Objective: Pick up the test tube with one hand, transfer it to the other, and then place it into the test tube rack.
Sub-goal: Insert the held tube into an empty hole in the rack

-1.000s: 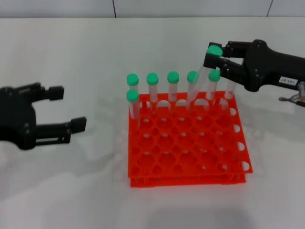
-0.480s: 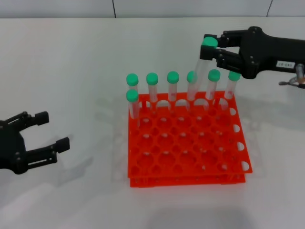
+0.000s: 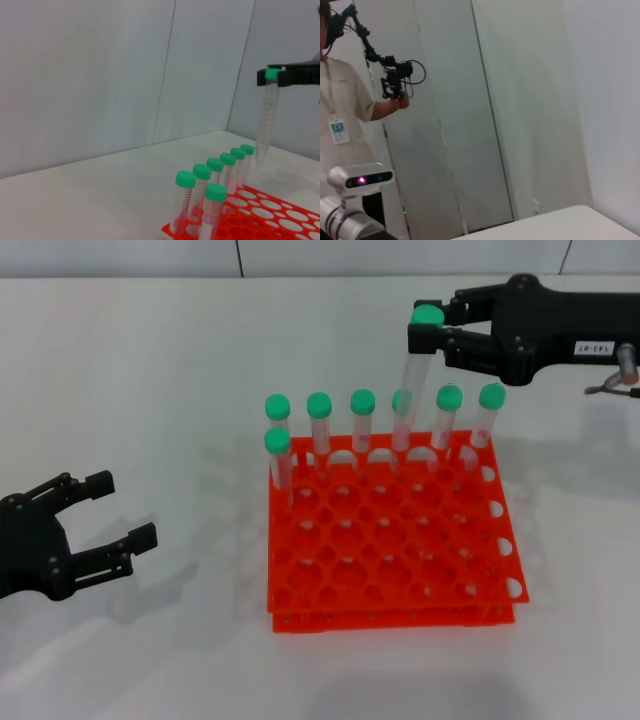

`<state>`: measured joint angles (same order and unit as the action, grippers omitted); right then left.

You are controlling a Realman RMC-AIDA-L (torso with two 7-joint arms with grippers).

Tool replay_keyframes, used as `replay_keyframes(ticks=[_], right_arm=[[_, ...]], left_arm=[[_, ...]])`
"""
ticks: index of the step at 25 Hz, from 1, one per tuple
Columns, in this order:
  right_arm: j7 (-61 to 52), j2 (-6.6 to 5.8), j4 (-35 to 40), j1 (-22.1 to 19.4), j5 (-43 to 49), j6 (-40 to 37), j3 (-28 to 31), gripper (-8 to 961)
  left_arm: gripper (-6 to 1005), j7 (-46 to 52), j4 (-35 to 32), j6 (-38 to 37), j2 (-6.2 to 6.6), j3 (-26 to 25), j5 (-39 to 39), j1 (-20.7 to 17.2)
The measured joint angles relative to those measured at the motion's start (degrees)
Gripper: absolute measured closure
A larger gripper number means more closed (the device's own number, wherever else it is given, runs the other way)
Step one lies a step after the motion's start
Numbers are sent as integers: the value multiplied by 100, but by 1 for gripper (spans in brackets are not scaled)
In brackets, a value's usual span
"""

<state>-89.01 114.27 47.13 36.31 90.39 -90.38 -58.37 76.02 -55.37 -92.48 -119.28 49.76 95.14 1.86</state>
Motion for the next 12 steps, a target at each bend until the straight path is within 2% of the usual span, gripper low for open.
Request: replay_keyframes(ticks=[2, 12], right_arm=[[-104, -8, 109, 34, 2, -7, -66, 691], [-125, 131, 263, 112, -33, 156, -517, 692]], left_arm=[[128, -12, 74, 29, 1, -1, 2, 30], [129, -196, 301, 146, 1, -12, 12, 47]])
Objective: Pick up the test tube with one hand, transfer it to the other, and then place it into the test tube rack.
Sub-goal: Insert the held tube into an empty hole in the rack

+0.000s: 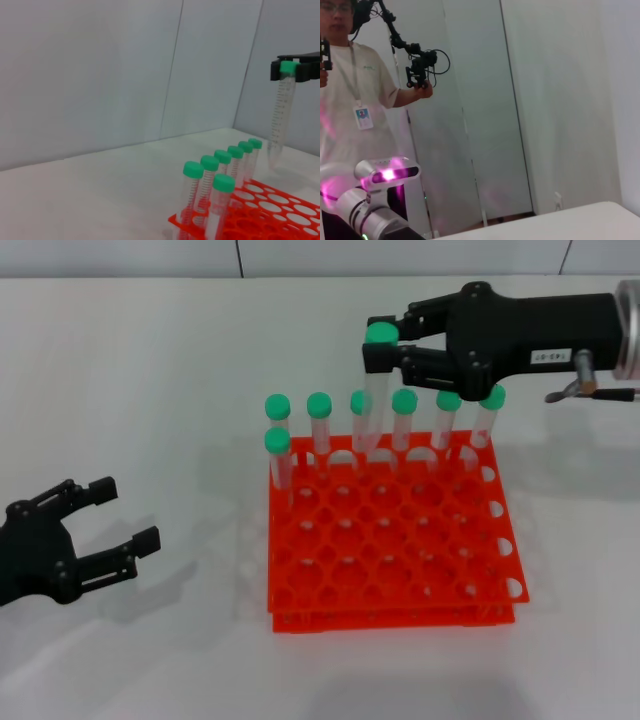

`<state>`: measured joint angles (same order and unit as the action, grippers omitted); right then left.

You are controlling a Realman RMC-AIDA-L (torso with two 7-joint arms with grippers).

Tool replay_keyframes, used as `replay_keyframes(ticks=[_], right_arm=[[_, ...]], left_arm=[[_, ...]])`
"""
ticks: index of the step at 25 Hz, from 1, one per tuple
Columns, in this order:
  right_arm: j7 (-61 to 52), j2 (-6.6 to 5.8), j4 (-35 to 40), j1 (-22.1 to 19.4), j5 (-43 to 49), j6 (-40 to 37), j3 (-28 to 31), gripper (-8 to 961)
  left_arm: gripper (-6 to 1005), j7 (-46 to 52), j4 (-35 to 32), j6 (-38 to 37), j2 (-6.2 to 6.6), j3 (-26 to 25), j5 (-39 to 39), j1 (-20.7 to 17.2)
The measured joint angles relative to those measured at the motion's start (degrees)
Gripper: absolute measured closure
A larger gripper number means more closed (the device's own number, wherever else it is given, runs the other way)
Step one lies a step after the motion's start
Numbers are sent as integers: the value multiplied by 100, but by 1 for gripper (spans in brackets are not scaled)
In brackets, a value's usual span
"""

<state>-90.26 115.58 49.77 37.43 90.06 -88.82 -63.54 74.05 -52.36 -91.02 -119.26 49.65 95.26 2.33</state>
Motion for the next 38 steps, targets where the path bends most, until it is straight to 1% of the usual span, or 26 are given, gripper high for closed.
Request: replay_keyframes(ticks=[2, 4, 10, 19, 25, 31, 38], right_arm=[[42, 34, -2, 1, -64, 204, -215, 692], [62, 39, -4, 1, -98, 269, -287, 692], [214, 39, -5, -36, -518, 780, -1030, 693], [342, 58, -75, -88, -776, 1306, -1596, 691], [544, 56, -82, -194, -1157, 1644, -2010, 691], [838, 57, -89, -314, -1375, 2002, -2290, 691], [965, 62, -90, -359, -1425, 2226, -2446, 691]], left_arm=[[129, -115, 166, 3, 0, -10, -8, 39], [129, -219, 333, 7, 0, -65, -2, 95], [129, -376, 526, 25, 8, -142, 30, 148], [129, -468, 783, 163, 3, -142, 9, 197], [129, -480, 830, 173, -1, -140, 19, 211], [129, -485, 886, 181, -7, -139, 14, 227], [129, -488, 899, 288, -9, -139, 20, 225]])
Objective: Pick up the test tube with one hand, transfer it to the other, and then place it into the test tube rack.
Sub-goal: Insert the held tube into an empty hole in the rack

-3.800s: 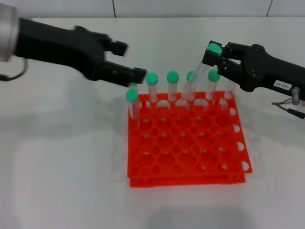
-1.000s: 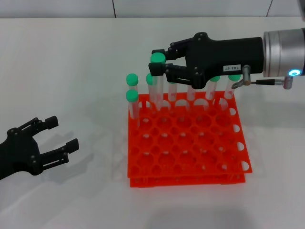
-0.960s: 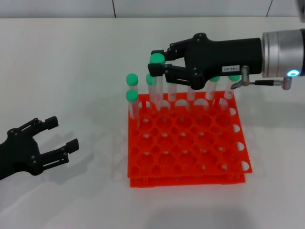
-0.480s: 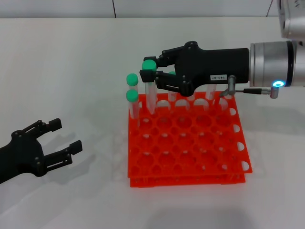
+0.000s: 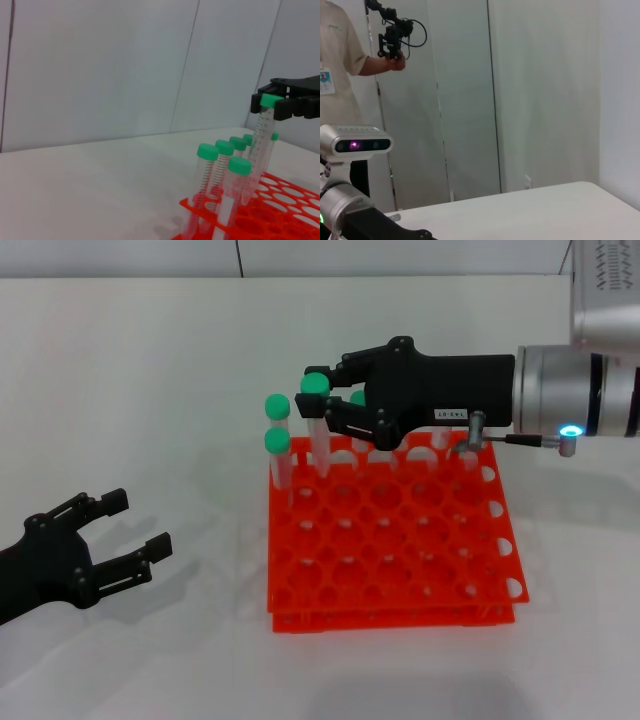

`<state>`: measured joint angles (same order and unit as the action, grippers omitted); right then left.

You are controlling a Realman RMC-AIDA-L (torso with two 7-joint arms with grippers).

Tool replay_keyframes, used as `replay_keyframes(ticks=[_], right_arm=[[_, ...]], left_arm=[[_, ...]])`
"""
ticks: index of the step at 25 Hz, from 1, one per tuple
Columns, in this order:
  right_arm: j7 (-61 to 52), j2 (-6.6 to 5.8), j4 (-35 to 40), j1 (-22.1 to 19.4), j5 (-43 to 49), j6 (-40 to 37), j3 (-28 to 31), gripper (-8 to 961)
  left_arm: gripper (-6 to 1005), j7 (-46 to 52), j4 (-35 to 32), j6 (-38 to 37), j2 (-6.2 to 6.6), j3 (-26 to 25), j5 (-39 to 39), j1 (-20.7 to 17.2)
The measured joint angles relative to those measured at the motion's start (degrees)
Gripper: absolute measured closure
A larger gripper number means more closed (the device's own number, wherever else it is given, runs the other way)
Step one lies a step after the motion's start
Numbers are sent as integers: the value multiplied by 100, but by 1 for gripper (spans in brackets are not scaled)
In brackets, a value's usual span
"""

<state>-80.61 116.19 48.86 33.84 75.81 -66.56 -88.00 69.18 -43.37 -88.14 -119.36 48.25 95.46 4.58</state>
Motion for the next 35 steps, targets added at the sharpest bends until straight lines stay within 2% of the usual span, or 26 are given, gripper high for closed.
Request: replay_keyframes(ticks=[10, 35], right_arm=[[223, 0, -52, -97, -372, 310, -318, 692], [490, 0, -428, -88, -576, 381, -390, 692]], left_arm=[[129, -1, 4, 35, 5, 0, 6, 38], [129, -1, 4, 147, 17, 0, 16, 136]])
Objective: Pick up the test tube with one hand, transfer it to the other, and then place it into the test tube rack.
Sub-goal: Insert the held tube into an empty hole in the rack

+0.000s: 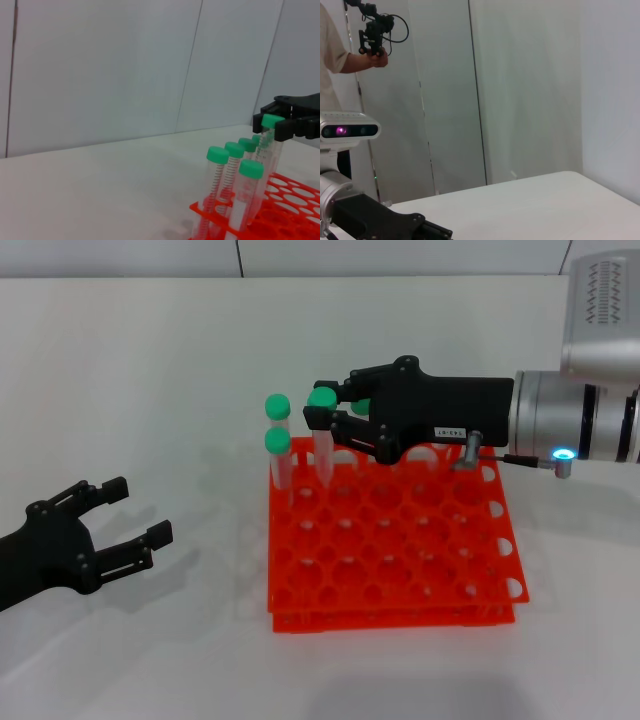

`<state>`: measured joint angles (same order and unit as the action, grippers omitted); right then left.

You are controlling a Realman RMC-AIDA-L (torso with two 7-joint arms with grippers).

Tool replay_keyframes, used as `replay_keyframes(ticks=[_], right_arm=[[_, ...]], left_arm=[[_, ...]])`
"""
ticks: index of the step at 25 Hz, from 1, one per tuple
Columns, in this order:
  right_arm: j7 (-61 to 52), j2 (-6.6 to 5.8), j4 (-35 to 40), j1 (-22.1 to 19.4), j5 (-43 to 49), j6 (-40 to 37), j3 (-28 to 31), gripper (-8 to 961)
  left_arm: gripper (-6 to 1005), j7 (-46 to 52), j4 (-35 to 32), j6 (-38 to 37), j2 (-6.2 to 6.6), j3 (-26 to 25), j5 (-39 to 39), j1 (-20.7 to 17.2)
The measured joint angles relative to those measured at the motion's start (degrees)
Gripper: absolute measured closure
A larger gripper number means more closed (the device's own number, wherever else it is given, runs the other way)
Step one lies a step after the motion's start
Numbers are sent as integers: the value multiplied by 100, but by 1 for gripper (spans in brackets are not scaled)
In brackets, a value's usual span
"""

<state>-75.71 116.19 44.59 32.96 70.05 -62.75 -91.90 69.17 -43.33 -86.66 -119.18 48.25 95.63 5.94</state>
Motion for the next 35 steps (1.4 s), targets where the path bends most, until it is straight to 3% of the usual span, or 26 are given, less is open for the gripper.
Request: replay_keyframes(ticks=[35], right_arm=[[202, 0, -180, 26, -122, 184, -347, 693]], left_arm=[[129, 0, 52, 110, 0, 8, 0, 74]])
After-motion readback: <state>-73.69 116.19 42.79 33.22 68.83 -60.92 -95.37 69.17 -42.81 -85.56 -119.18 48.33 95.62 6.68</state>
